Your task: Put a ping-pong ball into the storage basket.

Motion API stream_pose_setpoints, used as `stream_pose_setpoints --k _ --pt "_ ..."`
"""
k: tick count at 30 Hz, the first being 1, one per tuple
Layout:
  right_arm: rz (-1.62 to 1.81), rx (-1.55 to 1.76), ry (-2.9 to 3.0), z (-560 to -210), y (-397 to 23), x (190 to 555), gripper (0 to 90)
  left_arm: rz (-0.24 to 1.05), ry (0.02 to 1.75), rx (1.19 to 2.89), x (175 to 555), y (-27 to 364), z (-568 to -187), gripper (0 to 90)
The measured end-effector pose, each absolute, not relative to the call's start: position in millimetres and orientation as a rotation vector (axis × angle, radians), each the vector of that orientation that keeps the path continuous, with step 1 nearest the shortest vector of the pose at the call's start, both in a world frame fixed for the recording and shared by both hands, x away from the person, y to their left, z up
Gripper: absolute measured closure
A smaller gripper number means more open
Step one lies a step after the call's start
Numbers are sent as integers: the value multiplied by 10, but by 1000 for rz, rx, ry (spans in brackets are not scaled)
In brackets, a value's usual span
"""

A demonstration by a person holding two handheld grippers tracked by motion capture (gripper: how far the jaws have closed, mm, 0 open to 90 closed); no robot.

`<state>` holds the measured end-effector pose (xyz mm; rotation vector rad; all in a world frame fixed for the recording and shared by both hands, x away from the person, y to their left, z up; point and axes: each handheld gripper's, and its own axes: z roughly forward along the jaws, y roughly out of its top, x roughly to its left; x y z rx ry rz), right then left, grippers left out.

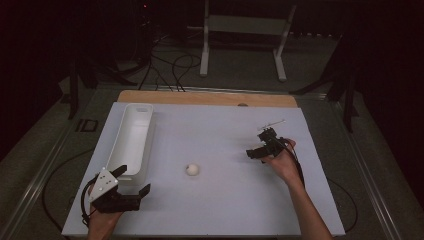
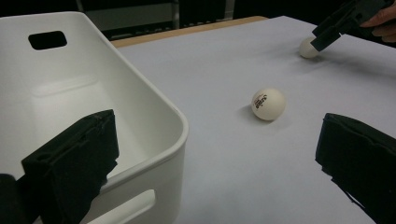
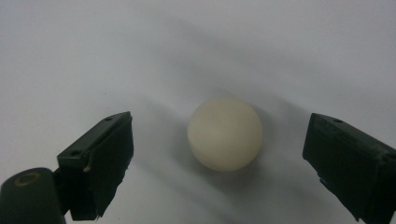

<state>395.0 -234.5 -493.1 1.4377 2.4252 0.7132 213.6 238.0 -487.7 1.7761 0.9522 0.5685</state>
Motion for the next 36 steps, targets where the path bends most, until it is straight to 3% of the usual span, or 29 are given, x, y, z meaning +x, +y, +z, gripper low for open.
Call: stream_pose_setpoints --k 10,25,36 --pt "710 1442 2415 -4976 -2309 3984 118 569 952 1776 2136 2381 -4877 0" --pt "656 1450 2416 -5022 -2286 3994 252 571 951 1778 2136 2379 -4878 0" --pt "644 1447 2421 -5048 -2281 4006 435 574 951 1779 2135 2377 -4878 0"
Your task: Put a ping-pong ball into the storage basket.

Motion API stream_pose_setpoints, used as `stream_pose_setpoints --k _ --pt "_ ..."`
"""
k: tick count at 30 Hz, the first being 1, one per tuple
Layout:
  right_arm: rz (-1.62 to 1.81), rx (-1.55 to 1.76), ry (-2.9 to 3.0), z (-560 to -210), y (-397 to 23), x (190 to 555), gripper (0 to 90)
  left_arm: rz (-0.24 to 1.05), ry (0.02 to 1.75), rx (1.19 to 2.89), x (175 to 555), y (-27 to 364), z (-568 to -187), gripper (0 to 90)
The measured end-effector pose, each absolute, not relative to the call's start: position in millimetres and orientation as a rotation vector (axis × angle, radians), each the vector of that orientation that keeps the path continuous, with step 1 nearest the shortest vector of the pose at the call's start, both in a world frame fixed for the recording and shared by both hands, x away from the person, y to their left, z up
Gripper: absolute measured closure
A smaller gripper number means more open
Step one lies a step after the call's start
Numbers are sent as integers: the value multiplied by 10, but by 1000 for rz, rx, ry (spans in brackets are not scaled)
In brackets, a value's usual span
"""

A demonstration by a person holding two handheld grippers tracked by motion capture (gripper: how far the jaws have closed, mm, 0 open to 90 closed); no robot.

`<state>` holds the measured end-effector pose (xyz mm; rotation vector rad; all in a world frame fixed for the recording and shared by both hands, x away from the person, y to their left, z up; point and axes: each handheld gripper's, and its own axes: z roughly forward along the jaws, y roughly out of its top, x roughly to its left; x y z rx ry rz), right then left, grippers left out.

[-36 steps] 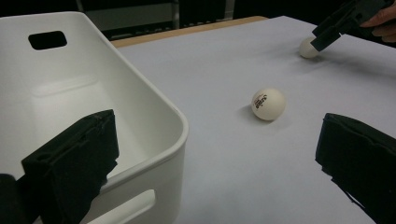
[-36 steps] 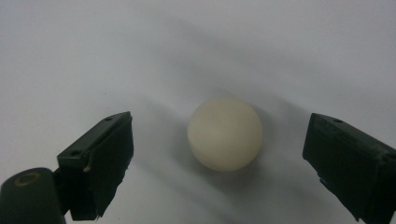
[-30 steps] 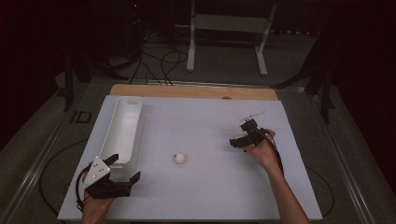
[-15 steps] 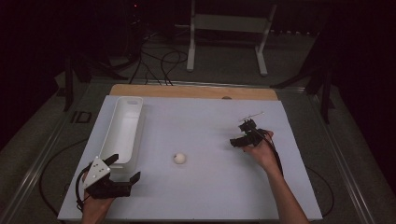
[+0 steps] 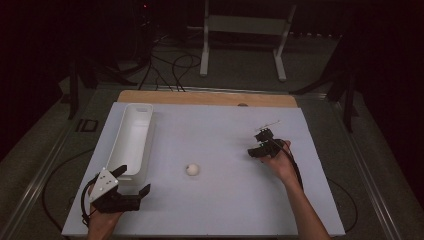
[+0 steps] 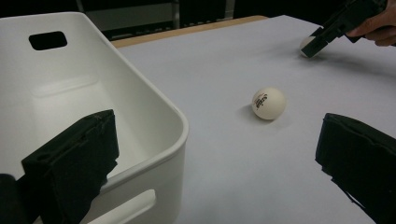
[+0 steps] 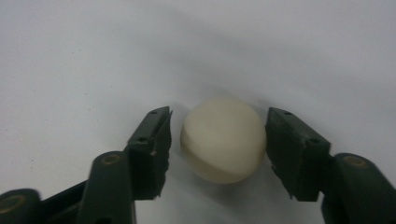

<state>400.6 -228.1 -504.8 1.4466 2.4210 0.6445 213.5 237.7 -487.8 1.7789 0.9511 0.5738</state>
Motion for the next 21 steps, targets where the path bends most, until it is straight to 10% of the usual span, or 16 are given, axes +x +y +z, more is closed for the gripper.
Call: stream_pose_setpoints --k 21 --pt "647 1391 2425 -4847 -2240 3790 502 574 952 1778 2137 2378 -4880 0"
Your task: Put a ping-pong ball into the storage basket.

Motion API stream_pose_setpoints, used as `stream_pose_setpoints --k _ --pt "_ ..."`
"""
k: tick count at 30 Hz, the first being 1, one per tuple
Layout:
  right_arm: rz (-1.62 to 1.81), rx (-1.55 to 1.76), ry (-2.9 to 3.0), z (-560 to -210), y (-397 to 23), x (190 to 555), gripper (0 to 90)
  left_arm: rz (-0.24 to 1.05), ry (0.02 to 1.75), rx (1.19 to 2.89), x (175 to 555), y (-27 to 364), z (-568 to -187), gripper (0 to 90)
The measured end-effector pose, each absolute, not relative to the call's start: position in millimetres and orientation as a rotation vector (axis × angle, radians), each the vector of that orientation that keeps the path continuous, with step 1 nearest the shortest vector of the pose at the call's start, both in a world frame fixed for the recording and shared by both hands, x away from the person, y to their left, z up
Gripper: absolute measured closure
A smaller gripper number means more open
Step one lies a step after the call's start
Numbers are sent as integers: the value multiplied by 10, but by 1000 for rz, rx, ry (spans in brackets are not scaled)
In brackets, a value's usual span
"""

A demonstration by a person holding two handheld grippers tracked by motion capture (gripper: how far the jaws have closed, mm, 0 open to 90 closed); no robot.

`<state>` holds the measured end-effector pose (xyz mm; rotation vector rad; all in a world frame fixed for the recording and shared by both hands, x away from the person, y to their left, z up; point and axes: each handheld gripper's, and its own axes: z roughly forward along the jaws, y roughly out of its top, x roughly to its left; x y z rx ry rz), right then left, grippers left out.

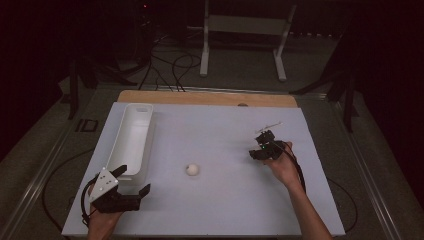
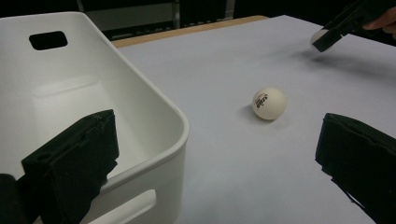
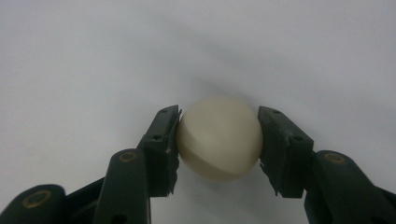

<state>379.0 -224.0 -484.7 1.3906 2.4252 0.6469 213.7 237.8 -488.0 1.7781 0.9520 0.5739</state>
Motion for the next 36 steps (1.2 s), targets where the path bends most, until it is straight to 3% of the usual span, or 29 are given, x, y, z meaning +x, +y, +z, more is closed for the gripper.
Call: stream_pose_setpoints --k 18,36 --pt "721 1278 2451 -4577 -2116 3402 502 574 953 1778 2138 2377 -4880 0" --pt "758 1218 2473 -4408 -1952 3319 502 572 953 1780 2137 2382 -4877 0"
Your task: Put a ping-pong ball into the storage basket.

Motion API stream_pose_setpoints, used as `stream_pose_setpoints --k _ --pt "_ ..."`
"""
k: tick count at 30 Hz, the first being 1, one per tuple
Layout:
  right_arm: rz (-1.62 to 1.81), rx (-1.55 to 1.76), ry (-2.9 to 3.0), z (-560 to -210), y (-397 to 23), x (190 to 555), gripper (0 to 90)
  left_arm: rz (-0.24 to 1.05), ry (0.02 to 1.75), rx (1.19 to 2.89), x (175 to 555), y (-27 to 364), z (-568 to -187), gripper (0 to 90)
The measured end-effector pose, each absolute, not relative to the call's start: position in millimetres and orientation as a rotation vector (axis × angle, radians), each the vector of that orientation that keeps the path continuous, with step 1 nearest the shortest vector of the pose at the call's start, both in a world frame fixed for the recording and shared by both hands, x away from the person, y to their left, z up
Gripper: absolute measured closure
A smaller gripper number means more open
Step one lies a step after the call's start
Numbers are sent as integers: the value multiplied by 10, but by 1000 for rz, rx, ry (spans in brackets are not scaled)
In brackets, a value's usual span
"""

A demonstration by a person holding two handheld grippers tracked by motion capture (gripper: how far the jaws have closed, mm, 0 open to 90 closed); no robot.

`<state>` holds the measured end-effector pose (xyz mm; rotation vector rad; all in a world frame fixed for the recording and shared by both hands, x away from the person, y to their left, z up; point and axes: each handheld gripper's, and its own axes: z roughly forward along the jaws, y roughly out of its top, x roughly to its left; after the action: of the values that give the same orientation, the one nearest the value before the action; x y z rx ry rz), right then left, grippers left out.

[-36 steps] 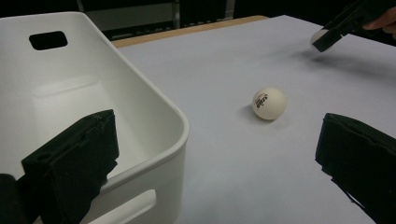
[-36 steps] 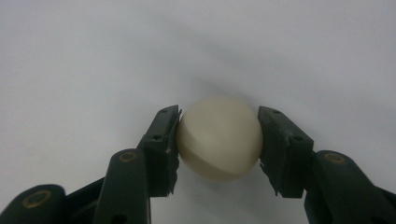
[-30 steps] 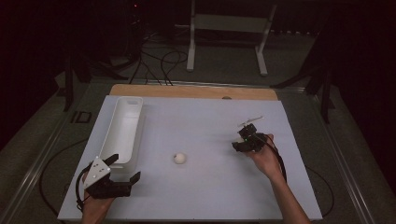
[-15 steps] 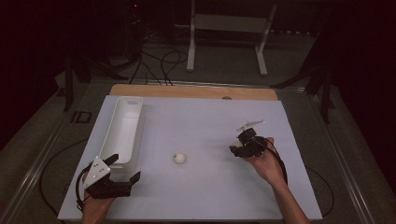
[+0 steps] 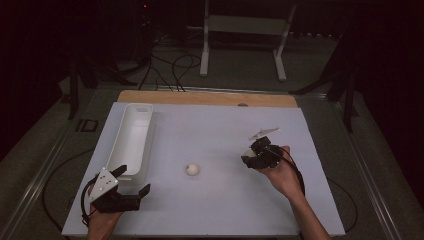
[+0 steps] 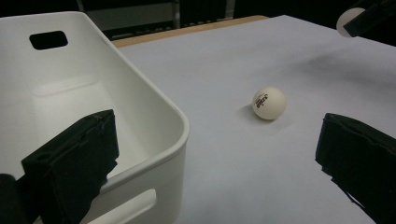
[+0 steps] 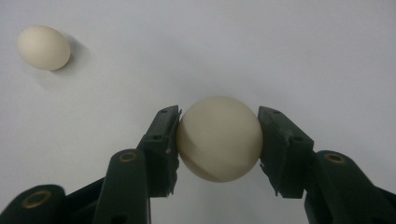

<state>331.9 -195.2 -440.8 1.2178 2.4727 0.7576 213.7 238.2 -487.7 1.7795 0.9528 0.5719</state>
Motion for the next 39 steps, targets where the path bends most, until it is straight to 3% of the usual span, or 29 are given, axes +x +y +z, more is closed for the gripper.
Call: stream_pose_setpoints --k 39 --pt "788 1149 2530 -4215 -1576 3482 502 571 952 1778 2137 2391 -4876 0"
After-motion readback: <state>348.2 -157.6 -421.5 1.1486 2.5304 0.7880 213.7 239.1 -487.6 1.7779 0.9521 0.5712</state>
